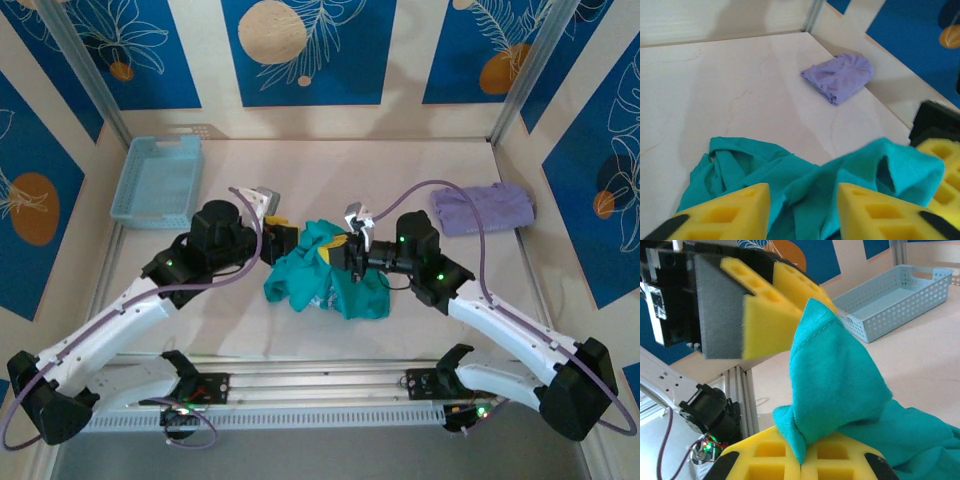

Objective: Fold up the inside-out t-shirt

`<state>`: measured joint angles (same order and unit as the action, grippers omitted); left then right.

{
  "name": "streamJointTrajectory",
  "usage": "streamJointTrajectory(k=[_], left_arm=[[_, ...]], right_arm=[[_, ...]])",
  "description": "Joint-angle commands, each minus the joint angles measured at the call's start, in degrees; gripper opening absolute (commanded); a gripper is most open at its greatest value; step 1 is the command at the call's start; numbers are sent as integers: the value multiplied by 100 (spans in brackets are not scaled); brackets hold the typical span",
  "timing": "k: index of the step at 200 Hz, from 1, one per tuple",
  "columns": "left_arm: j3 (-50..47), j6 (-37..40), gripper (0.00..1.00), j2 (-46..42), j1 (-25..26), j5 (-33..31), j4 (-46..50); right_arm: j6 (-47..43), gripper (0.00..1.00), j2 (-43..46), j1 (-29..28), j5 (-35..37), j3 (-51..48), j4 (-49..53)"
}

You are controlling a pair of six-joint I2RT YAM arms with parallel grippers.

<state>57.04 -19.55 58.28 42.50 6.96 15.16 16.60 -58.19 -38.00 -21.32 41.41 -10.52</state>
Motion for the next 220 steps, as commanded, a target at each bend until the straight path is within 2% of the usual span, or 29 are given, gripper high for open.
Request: streamJointTrajectory(k=[1, 34, 61, 70, 85, 93, 102, 125, 159, 191, 220], left_arm=[[-278, 92, 50, -268, -13, 639, -246], [-334, 207, 58, -42, -13, 763, -57], [-236, 194, 56, 376, -13, 1015, -231], [-179, 149, 47, 537, -6, 1159, -323], [-82, 63, 22, 725, -17, 1418, -467], [-70, 12, 9, 736, -28, 1525, -557], [-131, -35, 0, 664, -54, 1667, -723], [-572, -267, 0, 202, -221, 2317, -1507], [-991, -663, 0, -197, -387, 3180, -2455], [-1081, -761, 0, -272, -396, 3493, -2744], [-1063, -716, 0, -284, -438, 3344, -2648]], right_arm=[[230, 0, 1, 129, -493, -66, -471], [255, 0, 45, 182, -557, -69, -521], [240, 0, 75, 188, -618, -93, -556], [216, 0, 109, 187, -596, -126, -552], [76, 0, 251, 195, -384, -209, -381], [-47, 0, 354, 200, -114, -240, -159], [-193, 0, 464, 214, 251, -269, 137], [-432, 3, 674, 246, 766, -415, 560], [-377, 8, 662, 358, 891, -447, 670], [-316, 17, 360, 371, 867, -200, 1004], [-398, 31, 271, 370, 782, 71, 1534]])
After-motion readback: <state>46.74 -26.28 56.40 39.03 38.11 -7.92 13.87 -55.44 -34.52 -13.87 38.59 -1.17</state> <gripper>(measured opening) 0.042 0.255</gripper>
